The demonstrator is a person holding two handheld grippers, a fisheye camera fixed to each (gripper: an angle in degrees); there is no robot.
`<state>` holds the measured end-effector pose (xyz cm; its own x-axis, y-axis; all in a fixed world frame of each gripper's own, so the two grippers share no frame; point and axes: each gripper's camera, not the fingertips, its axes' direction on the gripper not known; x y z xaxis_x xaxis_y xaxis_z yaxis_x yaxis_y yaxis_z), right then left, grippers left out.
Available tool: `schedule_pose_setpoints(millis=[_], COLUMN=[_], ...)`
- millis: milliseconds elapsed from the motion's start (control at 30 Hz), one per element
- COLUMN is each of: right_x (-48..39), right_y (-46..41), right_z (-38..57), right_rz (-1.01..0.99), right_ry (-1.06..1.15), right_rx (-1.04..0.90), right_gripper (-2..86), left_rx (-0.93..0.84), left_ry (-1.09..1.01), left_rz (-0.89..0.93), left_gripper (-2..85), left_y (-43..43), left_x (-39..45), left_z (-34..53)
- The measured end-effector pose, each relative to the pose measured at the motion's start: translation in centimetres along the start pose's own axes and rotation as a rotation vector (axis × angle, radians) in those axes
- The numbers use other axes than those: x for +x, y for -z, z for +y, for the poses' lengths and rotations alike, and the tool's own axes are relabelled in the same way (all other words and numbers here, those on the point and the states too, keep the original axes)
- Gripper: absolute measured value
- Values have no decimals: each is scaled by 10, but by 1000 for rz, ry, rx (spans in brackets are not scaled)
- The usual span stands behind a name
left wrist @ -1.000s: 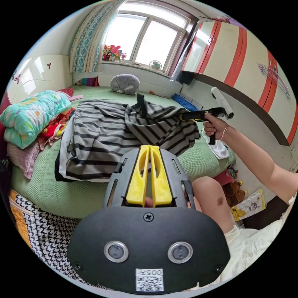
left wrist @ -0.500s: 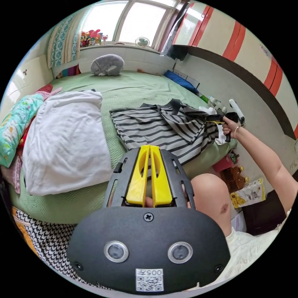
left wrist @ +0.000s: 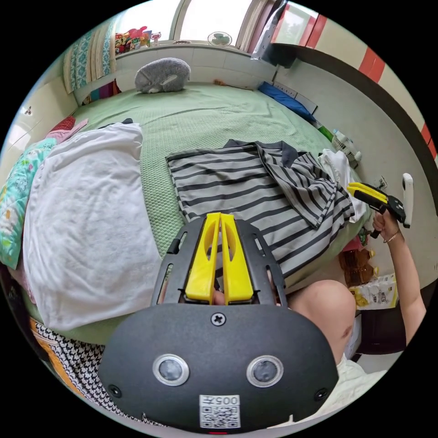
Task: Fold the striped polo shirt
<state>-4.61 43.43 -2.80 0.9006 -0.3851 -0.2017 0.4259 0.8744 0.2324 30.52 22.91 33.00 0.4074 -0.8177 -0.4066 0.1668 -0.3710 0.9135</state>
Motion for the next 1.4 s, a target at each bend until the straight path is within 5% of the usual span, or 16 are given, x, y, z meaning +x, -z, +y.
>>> schedule_pose_setpoints(millis=[400,600,967,1133,1400], right_x=[-106,-73,71,57,50], right_y=[-83,-50,-65,-92,-99], right_z=[1,-12,-57,-27,9], right_rz=[34,-2,111,167,161], right_ry=[259,201,-475,-435,-383], right_rx=[-180,-126,-95,-136,-157], right_gripper=[69,-10,-12,-12,-12], left_rx=[-126,-170,-142,16,-30], left_ry=[-28,-69,-179,-40,138], left_rz=[-12,32,-12,-34,-76], left_gripper=[-2,-6,0,22,123], left_y=[-74,-83,-71,-39,-63], left_x=[9,8,14,-9,-67], left_z=[-28,-37,-39,-55,-115])
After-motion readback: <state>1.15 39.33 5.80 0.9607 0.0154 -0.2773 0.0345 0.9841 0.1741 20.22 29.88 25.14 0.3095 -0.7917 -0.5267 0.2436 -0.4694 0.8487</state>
